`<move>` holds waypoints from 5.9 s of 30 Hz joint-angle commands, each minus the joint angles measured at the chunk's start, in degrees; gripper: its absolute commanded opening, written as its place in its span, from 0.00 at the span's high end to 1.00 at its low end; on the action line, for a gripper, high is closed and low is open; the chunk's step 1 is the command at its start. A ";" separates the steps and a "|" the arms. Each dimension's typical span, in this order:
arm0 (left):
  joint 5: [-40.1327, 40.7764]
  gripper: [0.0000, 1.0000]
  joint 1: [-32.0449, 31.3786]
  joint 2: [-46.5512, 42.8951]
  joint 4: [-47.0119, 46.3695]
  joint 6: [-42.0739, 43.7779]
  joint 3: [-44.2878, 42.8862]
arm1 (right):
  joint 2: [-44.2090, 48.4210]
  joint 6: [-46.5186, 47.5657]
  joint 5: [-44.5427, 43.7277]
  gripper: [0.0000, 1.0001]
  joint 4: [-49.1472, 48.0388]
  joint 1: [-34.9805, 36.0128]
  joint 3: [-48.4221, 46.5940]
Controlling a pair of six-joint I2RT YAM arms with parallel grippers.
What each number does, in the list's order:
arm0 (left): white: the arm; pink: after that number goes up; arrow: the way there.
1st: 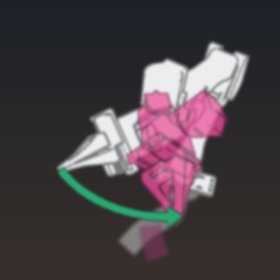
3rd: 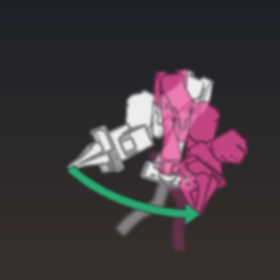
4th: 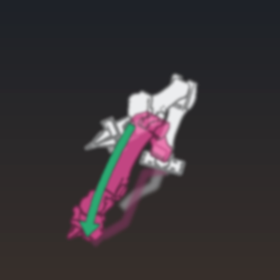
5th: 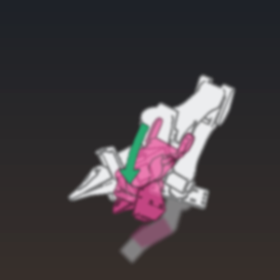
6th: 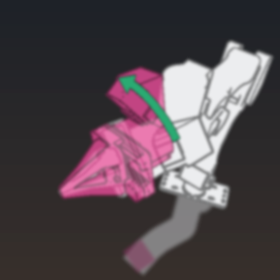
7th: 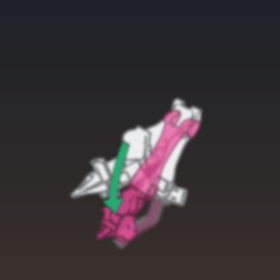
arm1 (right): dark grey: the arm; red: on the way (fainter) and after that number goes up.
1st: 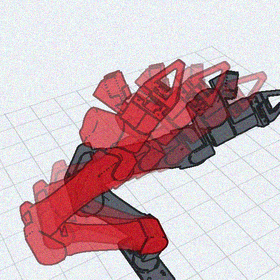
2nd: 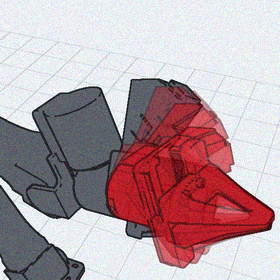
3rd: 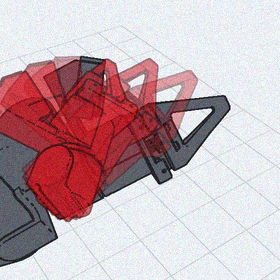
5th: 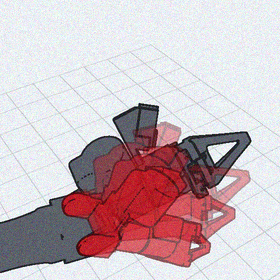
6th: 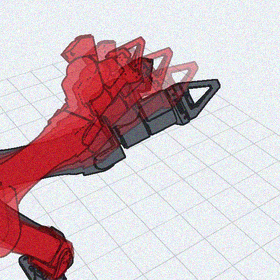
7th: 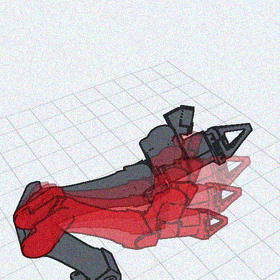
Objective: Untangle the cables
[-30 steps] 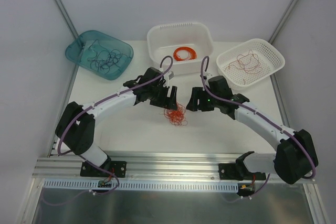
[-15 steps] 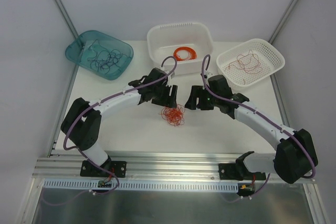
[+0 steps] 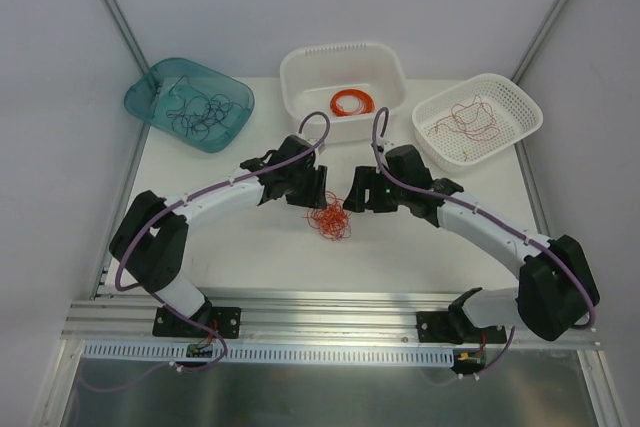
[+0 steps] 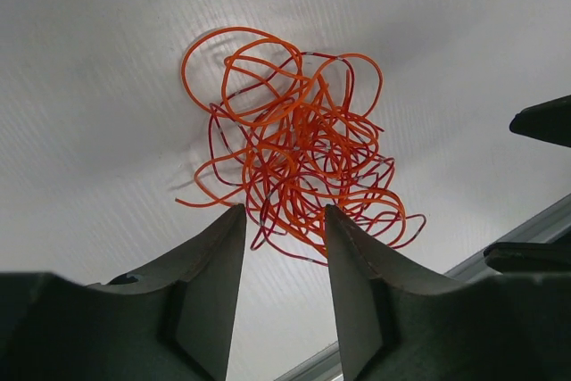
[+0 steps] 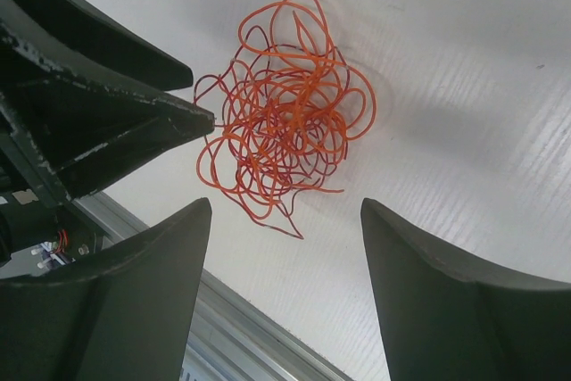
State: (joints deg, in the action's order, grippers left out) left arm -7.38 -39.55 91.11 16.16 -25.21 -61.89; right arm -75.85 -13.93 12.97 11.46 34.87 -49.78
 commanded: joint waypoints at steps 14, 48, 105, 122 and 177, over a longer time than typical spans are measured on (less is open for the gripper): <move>0.52 0.91 -0.09 3.46 -0.87 -0.45 -0.34 | -6.93 -3.64 2.50 0.29 -8.91 2.92 0.13; -4.41 1.00 25.22 -25.98 14.94 6.30 -12.29 | -9.33 -6.55 -16.48 0.66 5.05 -5.86 5.66; 3.51 1.00 32.17 -28.71 23.30 12.03 -3.15 | -22.49 12.28 -4.08 0.46 7.00 11.09 -16.49; 14.84 1.00 37.96 -17.48 21.63 13.52 -13.60 | -17.24 11.91 -10.24 0.99 7.68 11.80 -6.04; -20.31 1.00 21.10 -18.42 17.50 -2.91 -14.14 | -9.57 16.13 10.14 0.12 -8.12 8.89 -18.16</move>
State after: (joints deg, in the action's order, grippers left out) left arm -26.13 -17.61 74.94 35.18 -26.65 -76.31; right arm -84.27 3.09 20.45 9.63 43.03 -64.79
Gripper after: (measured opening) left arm 0.009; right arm 0.884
